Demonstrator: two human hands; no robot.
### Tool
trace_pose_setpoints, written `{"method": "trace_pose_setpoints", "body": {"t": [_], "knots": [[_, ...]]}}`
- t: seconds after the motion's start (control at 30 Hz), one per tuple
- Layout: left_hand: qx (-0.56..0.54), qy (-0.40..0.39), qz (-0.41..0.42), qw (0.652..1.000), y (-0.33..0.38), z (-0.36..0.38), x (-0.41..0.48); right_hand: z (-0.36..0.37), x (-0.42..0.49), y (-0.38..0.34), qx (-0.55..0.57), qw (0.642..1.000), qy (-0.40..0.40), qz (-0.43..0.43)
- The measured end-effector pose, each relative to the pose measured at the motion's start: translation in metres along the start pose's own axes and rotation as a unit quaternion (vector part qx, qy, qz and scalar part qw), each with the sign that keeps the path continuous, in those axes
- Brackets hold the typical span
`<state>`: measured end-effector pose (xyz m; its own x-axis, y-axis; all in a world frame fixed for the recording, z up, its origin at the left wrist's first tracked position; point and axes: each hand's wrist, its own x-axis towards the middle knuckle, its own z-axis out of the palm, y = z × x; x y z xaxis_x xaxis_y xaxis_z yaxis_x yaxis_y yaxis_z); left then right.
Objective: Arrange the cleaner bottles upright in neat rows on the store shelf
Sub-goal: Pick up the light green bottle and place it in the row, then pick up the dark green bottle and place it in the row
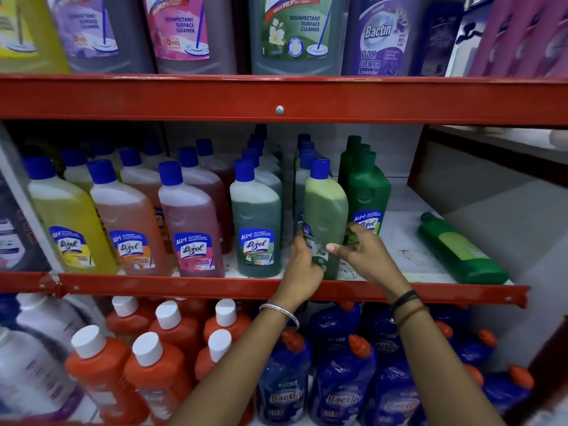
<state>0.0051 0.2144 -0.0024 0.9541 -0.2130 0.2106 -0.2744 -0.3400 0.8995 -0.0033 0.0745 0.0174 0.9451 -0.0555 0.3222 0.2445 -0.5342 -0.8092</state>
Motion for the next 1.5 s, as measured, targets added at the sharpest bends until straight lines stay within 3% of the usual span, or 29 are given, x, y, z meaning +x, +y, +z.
{"method": "trace_pose_setpoints", "body": {"t": [0.23,0.47,0.57,0.7,0.77,0.87,0.97,1.1,1.2,1.3,1.4,1.5], "knots": [[0.032,0.035,-0.001,0.999,-0.001,0.003,-0.020,-0.003,0.006,0.006,0.100,0.993,-0.069,0.000],[0.032,0.055,0.014,0.998,-0.003,0.004,-0.026,0.003,0.013,0.013,0.108,0.990,-0.090,-0.007],[0.048,0.100,0.050,0.993,-0.001,0.013,-0.031,0.005,0.012,0.020,0.047,0.997,-0.052,-0.025],[0.026,0.212,0.199,0.956,0.022,0.024,-0.032,-0.016,0.009,0.023,0.000,0.999,0.028,-0.032],[0.014,0.206,0.259,0.944,0.038,0.031,-0.023,-0.041,0.008,0.024,-0.004,0.996,0.082,-0.029],[0.018,0.123,0.288,0.950,0.060,0.060,-0.003,-0.087,0.012,0.041,-0.040,0.985,0.165,0.018],[0.020,0.022,0.222,0.975,0.070,0.112,0.023,-0.133,0.014,0.074,-0.134,0.968,0.193,0.088],[0.024,-0.091,0.034,0.995,0.074,0.174,0.054,-0.174,0.013,0.112,-0.206,0.937,0.185,0.211],[0.057,-0.144,-0.051,0.987,0.075,0.204,0.070,-0.190,0.016,0.132,-0.138,0.934,0.125,0.306],[0.055,-0.168,-0.085,0.981,0.080,0.222,0.078,-0.194,0.021,0.144,-0.030,0.944,0.111,0.308],[-0.062,-0.182,-0.164,0.968,0.088,0.232,0.079,-0.190,0.025,0.148,0.033,0.943,0.150,0.295],[-0.248,-0.165,-0.241,0.924,0.088,0.228,0.079,-0.184,0.023,0.146,0.101,0.934,0.181,0.291]]}}
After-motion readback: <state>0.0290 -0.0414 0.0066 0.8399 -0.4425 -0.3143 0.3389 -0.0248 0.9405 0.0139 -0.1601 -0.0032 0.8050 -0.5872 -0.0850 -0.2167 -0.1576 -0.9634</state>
